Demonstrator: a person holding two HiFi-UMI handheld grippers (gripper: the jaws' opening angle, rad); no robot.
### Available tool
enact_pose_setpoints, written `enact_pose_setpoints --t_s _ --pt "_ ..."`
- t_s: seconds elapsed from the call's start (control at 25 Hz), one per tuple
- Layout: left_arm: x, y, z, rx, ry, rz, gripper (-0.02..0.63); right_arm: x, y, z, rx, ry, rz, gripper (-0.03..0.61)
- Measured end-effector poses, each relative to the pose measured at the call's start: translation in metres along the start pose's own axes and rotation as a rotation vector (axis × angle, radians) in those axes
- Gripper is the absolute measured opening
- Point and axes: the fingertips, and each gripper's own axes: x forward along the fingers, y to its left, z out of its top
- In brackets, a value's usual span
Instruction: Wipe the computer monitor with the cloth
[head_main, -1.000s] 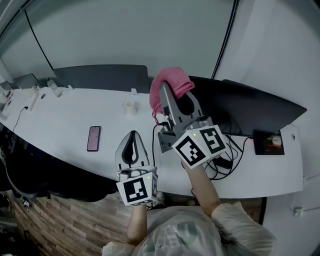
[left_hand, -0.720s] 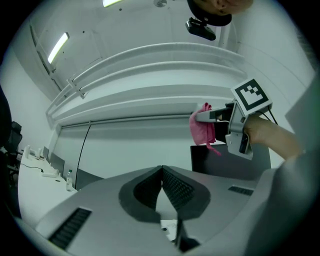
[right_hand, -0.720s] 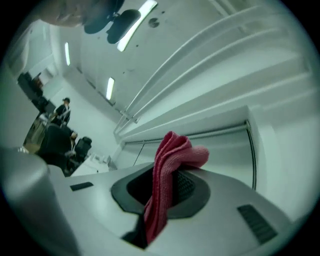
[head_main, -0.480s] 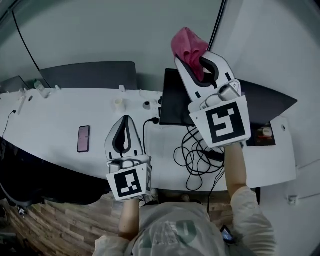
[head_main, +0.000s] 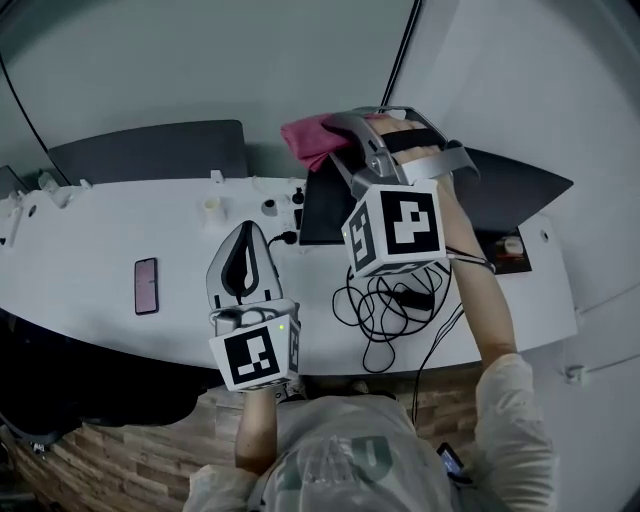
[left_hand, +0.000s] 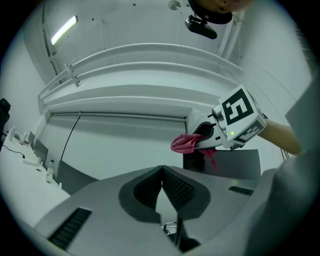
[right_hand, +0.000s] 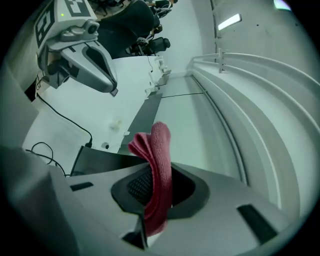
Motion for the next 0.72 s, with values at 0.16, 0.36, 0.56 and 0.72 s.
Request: enact_pose_setpoints --t_s 0.16,0.36,0.56,0.72 --pt "0.003 -0.002 0.003 -0.018 -0.010 -0.016 0.015 -0.002 0.001 -0.002 -0.025 0.000 0.020 0.054" --pt "0.008 -0.026 0.012 -0.001 -0.026 -0.041 0.015 -0.009 0.004 -0.019 -0.046 0.004 0.046 0.054" --pt "0.014 -0.076 0.015 0.006 -0.029 -0.066 0.015 -0.031 0.010 -0.071 -0.024 0.019 0.069 0.055" --pt "0.025 -0.140 0.012 0.008 -0.033 -0.104 0.015 -0.057 0.018 -0.129 -0.021 0.035 0.090 0.054"
